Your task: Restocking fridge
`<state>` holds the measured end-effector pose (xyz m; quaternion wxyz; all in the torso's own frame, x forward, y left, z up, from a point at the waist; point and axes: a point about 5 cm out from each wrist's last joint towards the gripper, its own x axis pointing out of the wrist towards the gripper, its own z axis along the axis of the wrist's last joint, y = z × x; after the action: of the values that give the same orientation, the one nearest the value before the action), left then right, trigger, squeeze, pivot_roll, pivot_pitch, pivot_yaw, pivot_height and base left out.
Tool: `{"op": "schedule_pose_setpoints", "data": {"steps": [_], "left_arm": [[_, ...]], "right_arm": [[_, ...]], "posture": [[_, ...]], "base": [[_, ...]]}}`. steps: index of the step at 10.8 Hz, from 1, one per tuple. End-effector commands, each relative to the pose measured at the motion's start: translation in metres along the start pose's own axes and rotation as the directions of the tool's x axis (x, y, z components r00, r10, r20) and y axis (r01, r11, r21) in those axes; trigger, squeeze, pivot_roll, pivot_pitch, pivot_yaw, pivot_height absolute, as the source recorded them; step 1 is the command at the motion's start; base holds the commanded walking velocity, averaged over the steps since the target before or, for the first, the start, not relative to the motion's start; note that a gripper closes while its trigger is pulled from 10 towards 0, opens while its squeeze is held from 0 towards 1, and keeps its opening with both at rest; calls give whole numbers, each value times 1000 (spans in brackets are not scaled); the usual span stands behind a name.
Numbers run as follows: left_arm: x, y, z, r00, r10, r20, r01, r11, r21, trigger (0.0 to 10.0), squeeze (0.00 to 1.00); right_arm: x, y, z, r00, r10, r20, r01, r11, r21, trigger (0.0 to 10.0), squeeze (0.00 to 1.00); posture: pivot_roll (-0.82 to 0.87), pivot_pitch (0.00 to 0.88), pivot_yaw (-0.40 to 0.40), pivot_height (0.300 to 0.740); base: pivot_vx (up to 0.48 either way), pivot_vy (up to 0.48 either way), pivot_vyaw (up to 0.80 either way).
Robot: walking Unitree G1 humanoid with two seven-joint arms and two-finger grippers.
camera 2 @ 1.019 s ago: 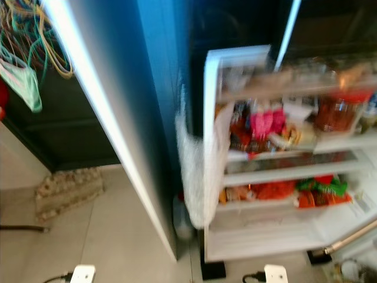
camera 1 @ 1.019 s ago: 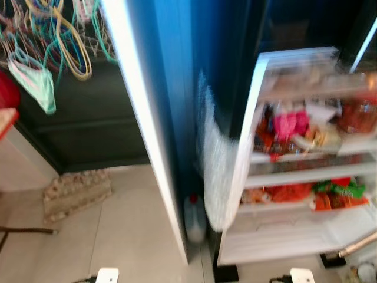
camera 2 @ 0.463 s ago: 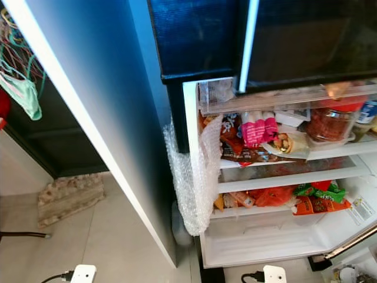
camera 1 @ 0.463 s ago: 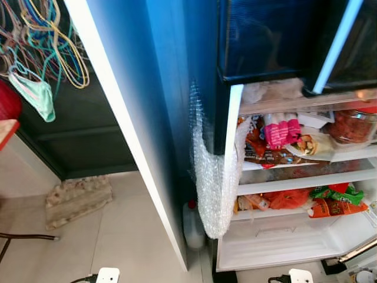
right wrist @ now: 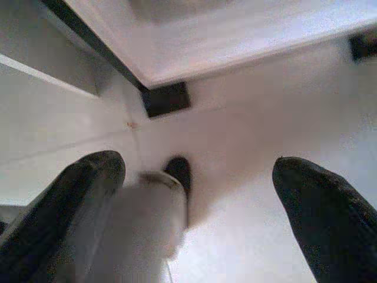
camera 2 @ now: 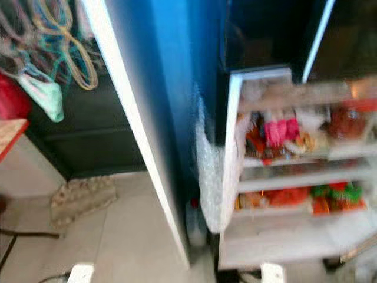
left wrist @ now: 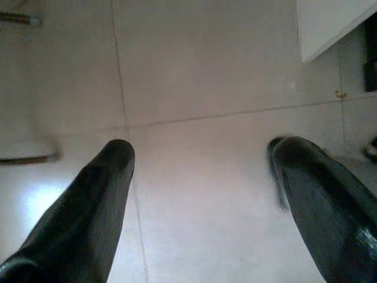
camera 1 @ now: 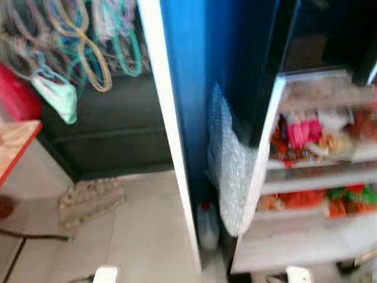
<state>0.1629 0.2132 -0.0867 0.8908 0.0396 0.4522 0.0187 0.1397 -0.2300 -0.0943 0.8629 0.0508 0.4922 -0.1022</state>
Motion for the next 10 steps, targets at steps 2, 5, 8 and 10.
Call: {"op": "schedule_pose_setpoints", "data": {"steps": [2, 5, 8, 10], "left_arm": [[-2, 8, -6, 999, 18, -30, -18, 1000, 24, 10000, 0], [-2, 10, -6, 999, 19, -27, -18, 999, 28, 10000, 0], [-3, 11, -5, 1000, 23, -13, -23, 999, 26, 10000, 0], [-3, 12, -6, 999, 30, -15, -30, 999, 33, 10000, 0]], "right_arm": [[1, 6, 2, 1000, 11, -1, -11, 1000, 9, 10000, 0], [1, 7, 2, 1000, 14, -5, -14, 1000, 4, 10000, 0], [1, 8, 1, 1000, 14, -10, -14, 1000, 4, 10000, 0], [1, 8, 0, 1000, 14, -12, -14, 1000, 7, 10000, 0]], "posture": [[-30, 48, 85, 740], [-31, 70, 90, 740], [-30, 83, 96, 740], [-28, 85, 97, 740]], "base": [[0, 368, 0], [0, 216, -694], [0, 0, -788], [0, 0, -788]]}}
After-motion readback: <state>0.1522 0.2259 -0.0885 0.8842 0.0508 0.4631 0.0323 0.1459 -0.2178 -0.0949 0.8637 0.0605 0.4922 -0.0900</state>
